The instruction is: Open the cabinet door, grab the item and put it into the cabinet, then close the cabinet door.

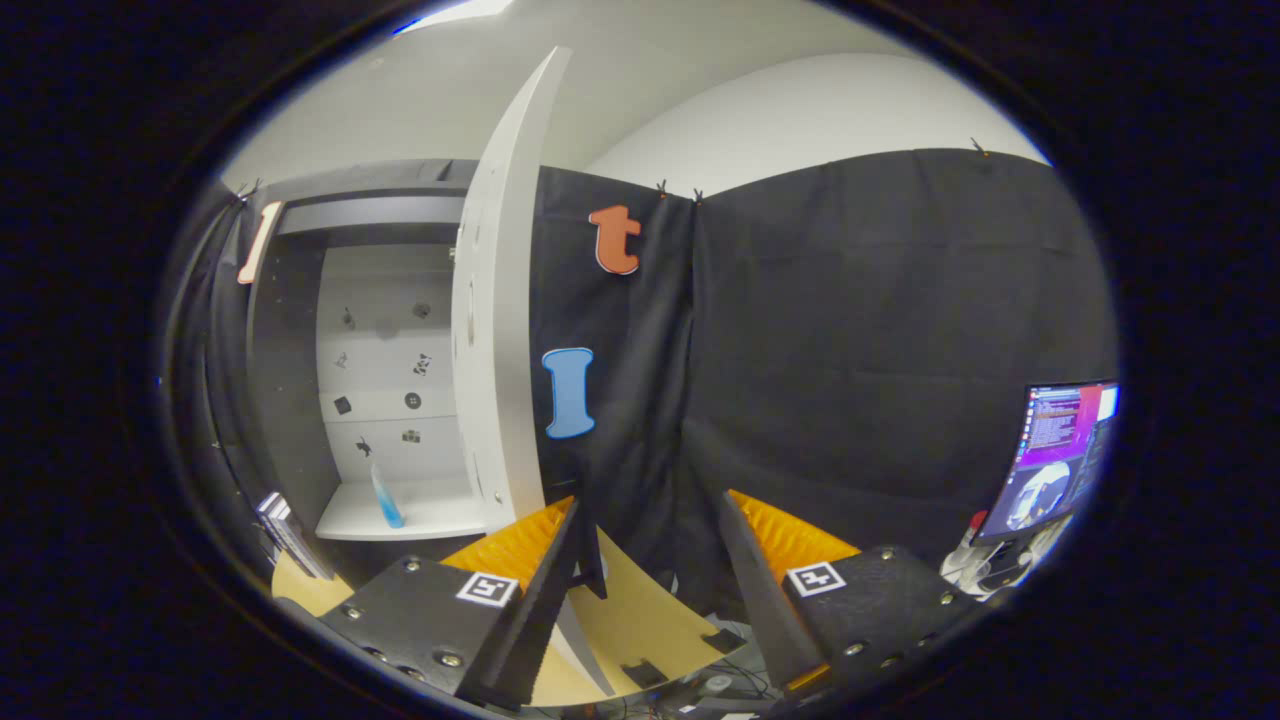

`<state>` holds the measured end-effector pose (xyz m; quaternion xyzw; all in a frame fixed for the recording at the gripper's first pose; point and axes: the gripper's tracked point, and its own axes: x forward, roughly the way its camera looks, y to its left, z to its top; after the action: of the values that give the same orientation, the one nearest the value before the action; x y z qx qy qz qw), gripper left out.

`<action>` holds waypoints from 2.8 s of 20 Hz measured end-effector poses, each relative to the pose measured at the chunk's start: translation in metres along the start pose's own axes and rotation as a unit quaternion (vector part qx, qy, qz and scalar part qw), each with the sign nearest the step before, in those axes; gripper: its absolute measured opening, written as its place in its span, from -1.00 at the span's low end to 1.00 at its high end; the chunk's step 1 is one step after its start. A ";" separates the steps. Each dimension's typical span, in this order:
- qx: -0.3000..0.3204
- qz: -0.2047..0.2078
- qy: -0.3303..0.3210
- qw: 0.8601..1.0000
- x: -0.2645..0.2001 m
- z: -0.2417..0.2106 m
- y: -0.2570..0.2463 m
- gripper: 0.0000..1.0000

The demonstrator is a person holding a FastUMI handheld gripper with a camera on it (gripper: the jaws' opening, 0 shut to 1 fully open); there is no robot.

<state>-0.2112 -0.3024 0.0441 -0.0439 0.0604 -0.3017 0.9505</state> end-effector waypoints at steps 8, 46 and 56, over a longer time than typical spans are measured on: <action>0.010 0.119 0.010 0.993 -0.029 -0.003 0.054 0.66; 0.050 0.467 0.045 0.881 0.030 -0.020 0.325 0.99; 0.048 0.455 0.039 0.888 0.042 -0.024 0.348 0.99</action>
<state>0.0169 -0.0442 -0.0250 0.0455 0.0960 0.1601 0.9814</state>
